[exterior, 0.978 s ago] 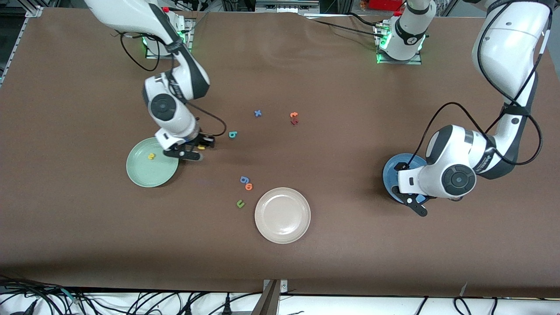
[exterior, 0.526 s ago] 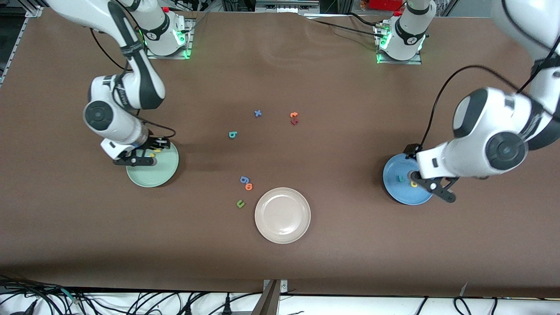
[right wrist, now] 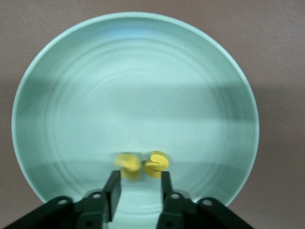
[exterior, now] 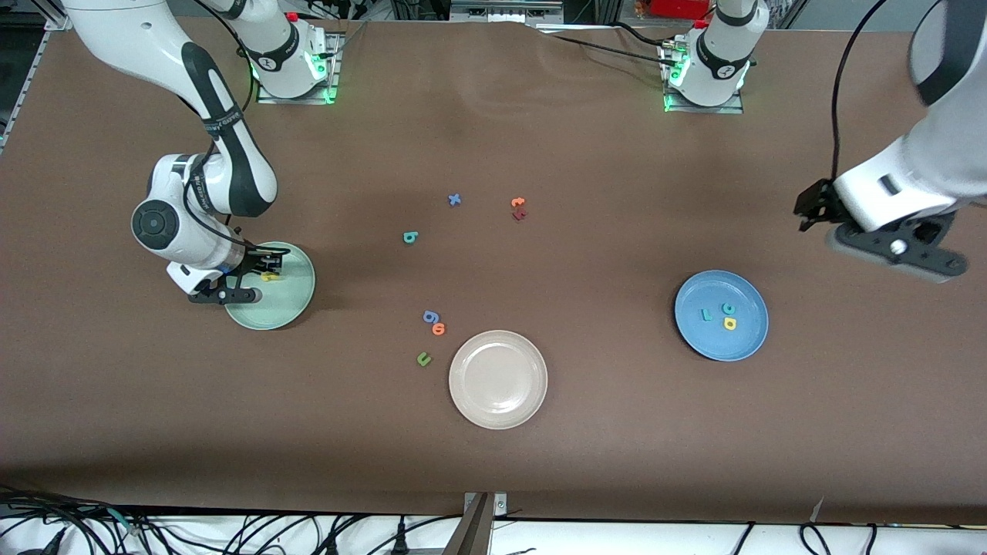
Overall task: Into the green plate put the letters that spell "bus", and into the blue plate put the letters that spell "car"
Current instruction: 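Reach the letters and grasp a teal letter with the right gripper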
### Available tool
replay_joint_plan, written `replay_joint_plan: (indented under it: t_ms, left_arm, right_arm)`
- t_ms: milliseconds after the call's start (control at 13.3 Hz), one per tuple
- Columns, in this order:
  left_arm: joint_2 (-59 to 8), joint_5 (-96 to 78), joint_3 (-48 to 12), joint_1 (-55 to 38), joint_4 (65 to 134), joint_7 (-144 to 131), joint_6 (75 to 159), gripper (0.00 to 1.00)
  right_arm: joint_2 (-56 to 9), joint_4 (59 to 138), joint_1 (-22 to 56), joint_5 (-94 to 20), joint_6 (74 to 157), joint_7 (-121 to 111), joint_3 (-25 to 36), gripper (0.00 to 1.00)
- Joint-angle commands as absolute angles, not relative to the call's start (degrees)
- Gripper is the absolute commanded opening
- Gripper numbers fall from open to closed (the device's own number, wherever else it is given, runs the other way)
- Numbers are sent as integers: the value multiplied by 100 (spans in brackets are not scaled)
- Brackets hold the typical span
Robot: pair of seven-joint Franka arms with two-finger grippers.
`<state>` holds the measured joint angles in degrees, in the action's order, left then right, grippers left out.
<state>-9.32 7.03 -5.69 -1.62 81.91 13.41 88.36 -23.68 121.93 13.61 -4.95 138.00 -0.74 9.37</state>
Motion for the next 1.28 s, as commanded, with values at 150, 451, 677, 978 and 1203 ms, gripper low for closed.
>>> replay_joint_plan:
  t_ms: [150, 451, 677, 978, 1203]
  left_arm:
    - [-633, -50, -325, -308, 8472, 416, 8789, 100]
    - [-229, -299, -220, -334, 8929, 237, 8815, 100]
    - [113, -264, -185, -430, 9174, 237, 8842, 100]
    - [158, 9, -211, -378, 9264, 272, 8737, 100]
    - [150, 18, -325, -308, 9255, 255, 8736, 100]
  right_arm:
    - [-1865, 12164, 1380, -878, 13222, -115, 774, 91]
    - [-1635, 12164, 1809, -1020, 12954, 1542, 318, 91]
    - [-1766, 12155, 2108, -1011, 13445, 2888, -174, 91]
    - [-2275, 12164, 2837, -1002, 14412, 4119, -220, 91]
    - [-2609, 12216, 2988, -1002, 14904, 4289, -228, 91]
